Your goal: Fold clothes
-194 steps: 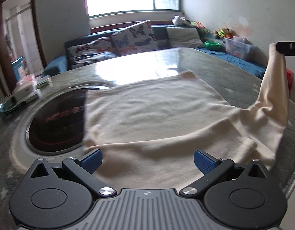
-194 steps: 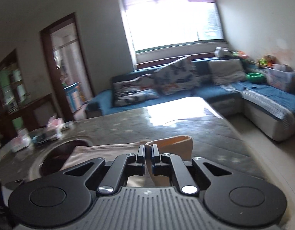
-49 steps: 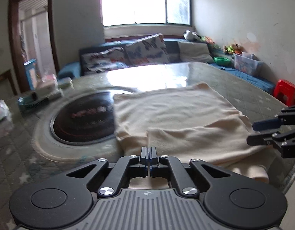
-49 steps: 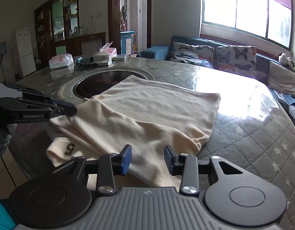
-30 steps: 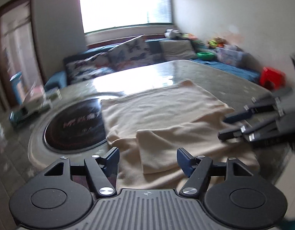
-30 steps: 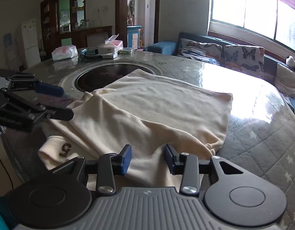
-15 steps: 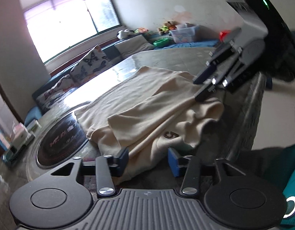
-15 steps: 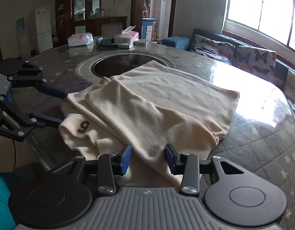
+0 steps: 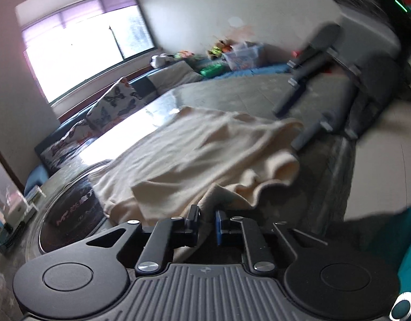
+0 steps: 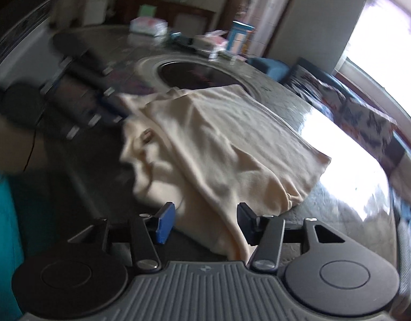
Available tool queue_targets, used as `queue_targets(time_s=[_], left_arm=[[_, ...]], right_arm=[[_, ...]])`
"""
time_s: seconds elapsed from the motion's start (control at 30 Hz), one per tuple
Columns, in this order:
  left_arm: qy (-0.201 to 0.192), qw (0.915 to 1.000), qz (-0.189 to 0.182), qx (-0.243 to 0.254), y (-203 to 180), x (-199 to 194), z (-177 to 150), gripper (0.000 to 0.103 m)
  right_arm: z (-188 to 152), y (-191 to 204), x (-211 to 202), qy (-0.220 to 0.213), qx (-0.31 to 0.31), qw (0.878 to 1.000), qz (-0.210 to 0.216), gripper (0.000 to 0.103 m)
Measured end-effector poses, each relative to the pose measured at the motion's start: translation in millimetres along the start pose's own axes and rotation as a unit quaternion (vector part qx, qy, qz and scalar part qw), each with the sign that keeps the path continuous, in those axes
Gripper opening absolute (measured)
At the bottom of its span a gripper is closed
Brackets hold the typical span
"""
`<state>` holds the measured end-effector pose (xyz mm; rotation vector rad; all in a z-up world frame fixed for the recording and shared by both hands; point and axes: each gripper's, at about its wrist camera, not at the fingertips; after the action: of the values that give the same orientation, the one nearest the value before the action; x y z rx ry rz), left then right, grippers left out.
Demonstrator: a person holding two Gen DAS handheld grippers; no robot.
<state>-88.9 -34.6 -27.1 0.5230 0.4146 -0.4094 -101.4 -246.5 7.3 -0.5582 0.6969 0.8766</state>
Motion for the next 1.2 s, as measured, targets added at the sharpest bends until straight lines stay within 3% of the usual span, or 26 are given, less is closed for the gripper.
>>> queue_targets(time_s=[0.13, 0.27, 0.37, 0.43, 0.5, 0.63, 0.73, 0.8, 0.83, 0.9, 0.97, 1.2], left_arm=[[0.006, 0.9989, -0.001, -0.047, 14, 7, 10, 0.011], [0.011, 0.9973, 0.002, -0.073, 23, 18, 17, 0.011], [0.016, 0.9973, 0.005, -0.072, 24, 17, 14, 0.011], [0.020, 0.9973, 0.008, -0.070, 24, 16, 11, 0.015], [0.024, 0.9974, 0.010, -0.067, 25, 14, 8, 0.017], [0.030, 0.9976, 0.017, -0.059, 25, 11, 0, 0.020], [0.030, 0.9983, 0.035, -0.036, 21, 5, -8, 0.038], [0.031, 0.9983, 0.046, -0.021, 19, 4, -13, 0.037], [0.033, 0.9981, 0.050, -0.014, 18, 5, -15, 0.035], [0.035, 0.9977, 0.058, -0.005, 17, 6, -18, 0.019], [0.030, 0.9977, 0.059, -0.010, 18, 3, -17, 0.013], [-0.001, 0.9976, 0.047, -0.050, 26, -29, -9, 0.009]], right_arm=[[1, 15, 5, -0.004, -0.055, 0.998, 0.003, 0.056], [5, 15, 21, -0.018, -0.054, 0.998, 0.005, 0.056], [11, 3, 30, -0.022, -0.016, 1.000, 0.014, 0.048], [15, -7, 35, -0.023, 0.016, 0.999, 0.028, 0.025], [18, -21, 35, -0.026, 0.065, 0.997, 0.043, 0.016], [24, -45, 28, -0.050, 0.130, 0.988, 0.063, 0.012], [26, -52, 26, -0.059, 0.146, 0.985, 0.067, 0.011], [28, -52, 25, -0.064, 0.147, 0.985, 0.064, 0.011], [29, -52, 25, -0.065, 0.147, 0.985, 0.063, 0.011], [29, -49, 23, -0.067, 0.146, 0.985, 0.061, 0.011], [28, -46, 22, -0.070, 0.142, 0.986, 0.058, 0.010], [26, -28, -2, -0.097, 0.117, 0.987, 0.048, 0.009]])
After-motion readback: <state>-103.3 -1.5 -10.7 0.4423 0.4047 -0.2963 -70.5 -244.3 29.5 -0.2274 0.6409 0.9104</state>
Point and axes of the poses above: each gripper's, at about its wrist camera, not at the fingertips, and x roughly the way its jaws point, y to its left, z to its top, and after that the axes turned 12 degrees about z, right-handed
